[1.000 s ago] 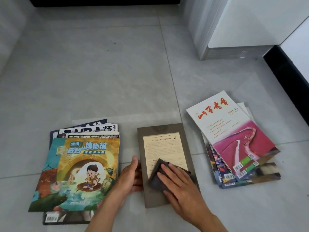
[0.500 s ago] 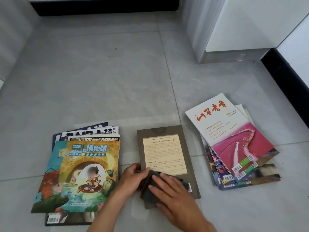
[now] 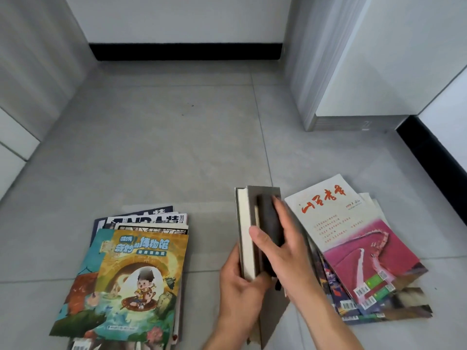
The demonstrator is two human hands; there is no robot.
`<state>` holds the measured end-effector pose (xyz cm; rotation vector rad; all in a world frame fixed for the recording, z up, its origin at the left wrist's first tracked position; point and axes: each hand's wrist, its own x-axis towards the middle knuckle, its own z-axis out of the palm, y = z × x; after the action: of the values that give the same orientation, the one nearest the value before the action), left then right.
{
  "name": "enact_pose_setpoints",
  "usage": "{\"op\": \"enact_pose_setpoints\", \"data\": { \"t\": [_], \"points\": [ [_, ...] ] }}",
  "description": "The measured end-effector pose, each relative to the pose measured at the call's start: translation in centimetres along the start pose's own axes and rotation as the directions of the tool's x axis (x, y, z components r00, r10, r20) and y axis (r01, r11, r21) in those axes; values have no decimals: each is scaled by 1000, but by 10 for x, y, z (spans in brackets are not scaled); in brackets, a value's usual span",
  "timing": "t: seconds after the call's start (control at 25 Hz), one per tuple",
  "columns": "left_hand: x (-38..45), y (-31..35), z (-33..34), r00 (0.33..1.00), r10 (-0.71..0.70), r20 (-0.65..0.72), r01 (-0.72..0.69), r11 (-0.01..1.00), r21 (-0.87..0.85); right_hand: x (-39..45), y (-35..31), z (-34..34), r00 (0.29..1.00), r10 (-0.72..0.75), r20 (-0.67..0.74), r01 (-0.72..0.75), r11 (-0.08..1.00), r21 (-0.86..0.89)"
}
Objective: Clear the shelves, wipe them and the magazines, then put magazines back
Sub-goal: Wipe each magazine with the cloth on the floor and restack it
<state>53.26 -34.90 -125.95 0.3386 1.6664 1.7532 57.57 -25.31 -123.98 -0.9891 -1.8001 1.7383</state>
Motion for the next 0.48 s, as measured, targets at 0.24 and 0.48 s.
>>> {"op": "enact_pose_setpoints", "data": {
  "t": [0.24, 0.48],
  "points": [
    [8, 11, -2, 862, 487, 141, -489, 726, 484, 3, -47, 3, 983, -141, -116, 143, 990, 9],
    [17, 27, -40, 985, 171, 10, -162, 916, 367, 11, -20, -46, 997, -71, 43, 56, 960, 276]
  ]
}}
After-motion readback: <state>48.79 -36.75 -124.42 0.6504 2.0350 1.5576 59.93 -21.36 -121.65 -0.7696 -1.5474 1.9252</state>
